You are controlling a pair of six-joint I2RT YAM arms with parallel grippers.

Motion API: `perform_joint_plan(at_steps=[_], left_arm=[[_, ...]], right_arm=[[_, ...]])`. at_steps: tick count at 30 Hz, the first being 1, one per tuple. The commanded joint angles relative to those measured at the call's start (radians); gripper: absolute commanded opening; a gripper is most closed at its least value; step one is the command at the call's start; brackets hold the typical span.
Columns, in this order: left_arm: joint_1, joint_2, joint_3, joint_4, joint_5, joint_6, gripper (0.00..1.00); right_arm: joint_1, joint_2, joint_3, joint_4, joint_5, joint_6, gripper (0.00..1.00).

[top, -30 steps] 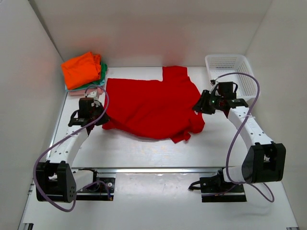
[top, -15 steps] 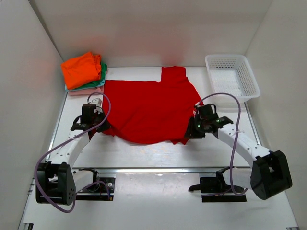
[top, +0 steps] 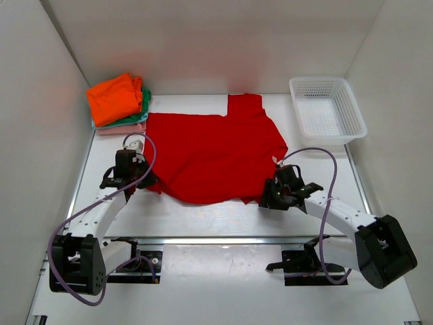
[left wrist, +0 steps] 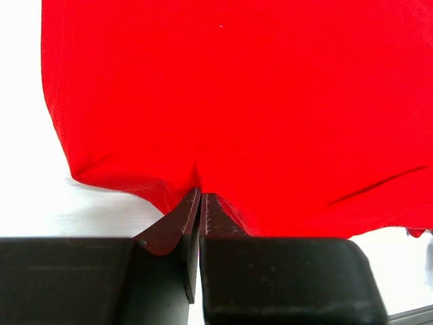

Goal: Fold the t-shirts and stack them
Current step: Grap the side of the flattened tshirt closest away from the robot with both arms

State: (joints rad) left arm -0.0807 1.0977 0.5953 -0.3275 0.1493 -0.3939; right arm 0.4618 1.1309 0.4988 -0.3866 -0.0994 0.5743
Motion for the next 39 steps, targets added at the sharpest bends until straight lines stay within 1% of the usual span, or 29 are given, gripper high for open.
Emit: perform_joint_plan(at_steps=[1,4,8,11,12,13,14,15,19,20,22,24,27,29,34,37,39], left_arm=[[-0.005,-0.036,-0.017,0.031,0.013,-0.003,0.13],[-0.007,-0.038,-0.017,0.028,0.013,-0.010,0.13],[0.002,-0.041,-0.018,0.033,0.019,-0.016,0.13],[-0.005,-0.047,-0.025,0.038,0.015,-0.022,0.13],[-0.004,-0.044,-0.026,0.039,0.015,-0.022,0.13],[-0.004,-0.051,-0.026,0.041,0.019,-0.019,0.12],[-0.007,-0.052,-0.035,0.035,0.015,-0.025,0.13],[-0.007,-0.056,-0.029,0.039,0.015,-0.022,0.12],[-0.010,-0.055,-0.028,0.033,0.016,-0.028,0.13],[-0.004,-0.059,-0.028,0.038,0.016,-0.031,0.13],[-0.008,-0.061,-0.032,0.038,0.021,-0.030,0.13],[-0.011,-0.067,-0.034,0.042,0.026,-0.039,0.13],[-0.011,-0.081,-0.035,0.033,0.032,-0.039,0.13],[-0.005,-0.085,-0.032,0.025,0.032,-0.036,0.13],[-0.001,-0.085,-0.029,0.016,0.024,-0.034,0.13],[-0.010,-0.088,-0.029,0.016,0.026,-0.034,0.13],[-0.011,-0.088,-0.026,0.009,0.023,-0.031,0.13]], right_arm=[[0.020,0.059,0.021,0.123,0.041,-0.010,0.44],[0.046,0.116,0.043,0.135,0.050,-0.016,0.46],[0.074,0.161,0.046,0.155,0.072,-0.013,0.45],[0.081,0.174,0.037,0.167,0.079,-0.010,0.32],[0.086,0.182,0.026,0.166,0.081,-0.011,0.31],[0.086,0.185,0.027,0.175,0.082,-0.013,0.19],[0.089,0.191,0.026,0.173,0.093,-0.007,0.13],[0.084,0.181,0.026,0.160,0.096,-0.011,0.00],[0.112,0.115,0.038,0.056,0.095,0.018,0.00],[0.130,0.062,0.035,0.023,0.098,0.057,0.00],[0.153,0.021,0.023,-0.029,0.093,0.079,0.00],[0.173,-0.052,0.020,-0.079,0.050,0.114,0.00],[0.172,-0.138,0.015,-0.107,-0.071,0.115,0.01],[0.153,-0.177,0.004,-0.115,-0.178,0.098,0.01],[0.124,-0.221,0.006,-0.176,-0.295,0.048,0.00],[0.143,-0.270,0.003,-0.173,-0.341,0.051,0.00],[0.138,-0.299,-0.009,-0.155,-0.426,0.055,0.00]])
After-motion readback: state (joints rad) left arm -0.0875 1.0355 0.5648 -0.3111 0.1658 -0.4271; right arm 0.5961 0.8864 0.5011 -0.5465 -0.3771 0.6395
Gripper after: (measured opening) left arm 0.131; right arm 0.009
